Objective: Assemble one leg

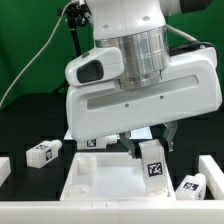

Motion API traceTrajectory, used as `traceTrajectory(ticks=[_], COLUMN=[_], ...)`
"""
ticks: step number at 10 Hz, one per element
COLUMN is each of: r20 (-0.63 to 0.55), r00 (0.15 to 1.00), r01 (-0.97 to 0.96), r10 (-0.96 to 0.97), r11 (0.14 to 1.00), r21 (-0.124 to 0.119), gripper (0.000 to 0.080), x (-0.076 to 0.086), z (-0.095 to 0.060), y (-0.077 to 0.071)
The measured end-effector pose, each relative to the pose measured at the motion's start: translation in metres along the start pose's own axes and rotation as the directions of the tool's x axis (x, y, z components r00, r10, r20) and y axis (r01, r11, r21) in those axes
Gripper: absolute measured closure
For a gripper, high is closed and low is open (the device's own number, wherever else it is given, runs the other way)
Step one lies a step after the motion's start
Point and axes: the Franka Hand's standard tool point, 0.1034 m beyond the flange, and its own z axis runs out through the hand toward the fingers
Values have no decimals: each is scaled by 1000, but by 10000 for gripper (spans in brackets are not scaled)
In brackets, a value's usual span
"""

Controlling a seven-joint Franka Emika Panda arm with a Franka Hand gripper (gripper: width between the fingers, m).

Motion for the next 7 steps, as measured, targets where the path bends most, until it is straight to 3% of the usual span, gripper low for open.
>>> traceTrajectory(ticks=[3,7], r20=[-15,-1], r00=[935,670], r01=[-353,-742], r10=[353,742], r11=[935,670], r21=[3,-2], gripper=[517,517], x=[-1,-3], z=[3,8], y=[-17,-38])
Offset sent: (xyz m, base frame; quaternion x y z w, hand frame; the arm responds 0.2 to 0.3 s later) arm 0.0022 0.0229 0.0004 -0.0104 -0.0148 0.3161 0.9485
